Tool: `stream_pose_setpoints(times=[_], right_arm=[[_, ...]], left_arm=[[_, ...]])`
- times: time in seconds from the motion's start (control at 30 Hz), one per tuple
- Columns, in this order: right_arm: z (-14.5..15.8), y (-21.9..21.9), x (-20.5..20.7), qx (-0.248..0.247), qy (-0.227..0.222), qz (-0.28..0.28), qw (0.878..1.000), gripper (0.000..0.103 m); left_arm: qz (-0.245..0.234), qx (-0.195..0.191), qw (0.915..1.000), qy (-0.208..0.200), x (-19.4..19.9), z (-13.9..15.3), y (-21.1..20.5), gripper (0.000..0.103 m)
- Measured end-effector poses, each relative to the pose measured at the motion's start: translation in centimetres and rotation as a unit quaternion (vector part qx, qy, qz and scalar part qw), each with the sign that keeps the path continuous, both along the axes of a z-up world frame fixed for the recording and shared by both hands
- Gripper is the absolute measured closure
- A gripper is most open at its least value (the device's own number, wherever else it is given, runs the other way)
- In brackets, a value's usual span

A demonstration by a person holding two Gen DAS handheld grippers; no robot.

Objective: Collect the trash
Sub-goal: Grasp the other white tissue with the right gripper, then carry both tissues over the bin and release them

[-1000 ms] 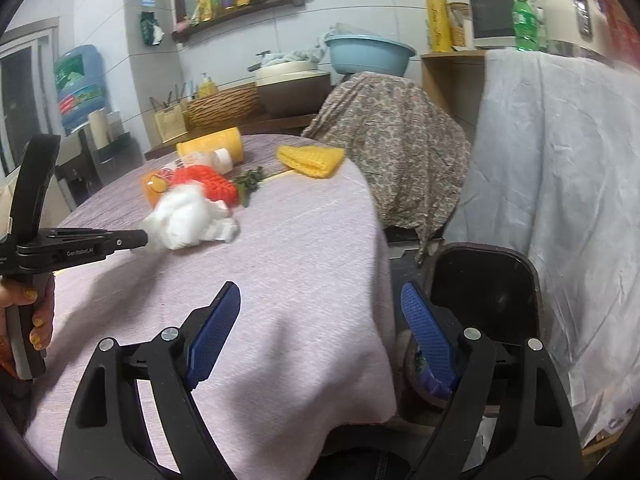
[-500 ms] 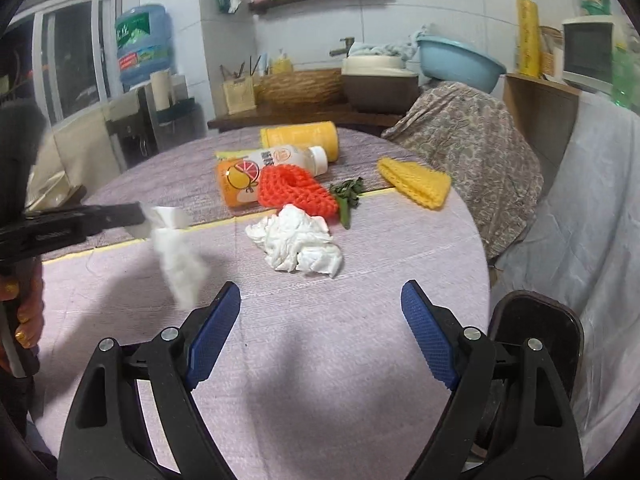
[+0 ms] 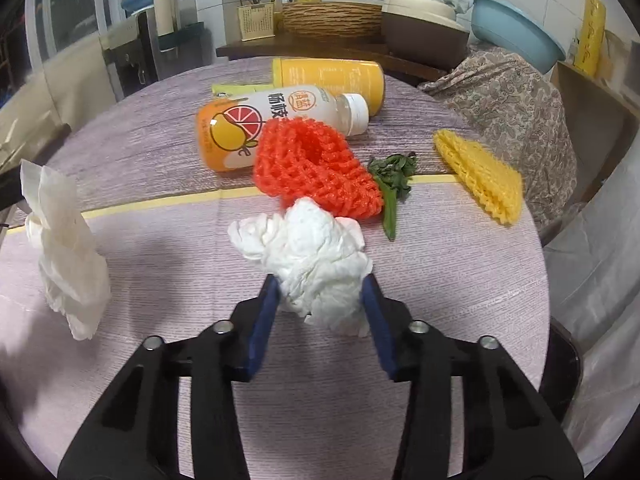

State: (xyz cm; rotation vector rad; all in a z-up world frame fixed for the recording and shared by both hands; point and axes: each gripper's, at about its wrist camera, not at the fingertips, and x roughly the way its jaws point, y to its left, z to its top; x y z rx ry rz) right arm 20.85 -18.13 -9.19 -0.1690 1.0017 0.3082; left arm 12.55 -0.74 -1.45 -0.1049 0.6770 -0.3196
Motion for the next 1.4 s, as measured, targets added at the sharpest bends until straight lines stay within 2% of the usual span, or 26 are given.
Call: stream_pose_setpoints(times=[0.1,0.17,0.47,0.7,0.97,1.1,1.4], right_arm=[[0.3,-0.1,-0.6,-0.003,-0.005,-0.002,1.000,0.080],[0.7,-0.6,-1.3,0.014,-0.006,-0.003,1.000,0.081],[2.2,-3.2,-5.7,0.078,-0.022,-0.024,0.996,0.082],[3.9,-6.9,-9.6,0.097,-0.062,-0.079,0.990,0.081],[5.1,-12.5,-12.7,0.102,-0.102,-0.155,0.977,0.081],[5.0,-15.2,-13.7,0.100,-0.110,-0.188,0.971,0.081],[4.0,-21.7,-15.4,0.078,-0.119,-0.267,0.953,0.081]], left_arm=[[-0.001,0.001,1.0000,0.002,0.0,-0.1,-0.1,0.101],[-0.002,0.001,1.0000,0.002,0.0,-0.2,-0.2,0.101],[-0.023,-0.004,0.9997,0.001,-0.5,0.0,-1.9,0.101],[-0.054,-0.005,0.9985,-0.003,-0.5,0.6,-5.0,0.101],[-0.104,-0.013,0.9945,-0.006,0.5,1.7,-10.0,0.101],[-0.133,-0.019,0.9909,-0.002,1.2,2.1,-13.2,0.101],[-0.192,-0.007,0.9813,-0.008,2.5,2.9,-21.7,0.101]])
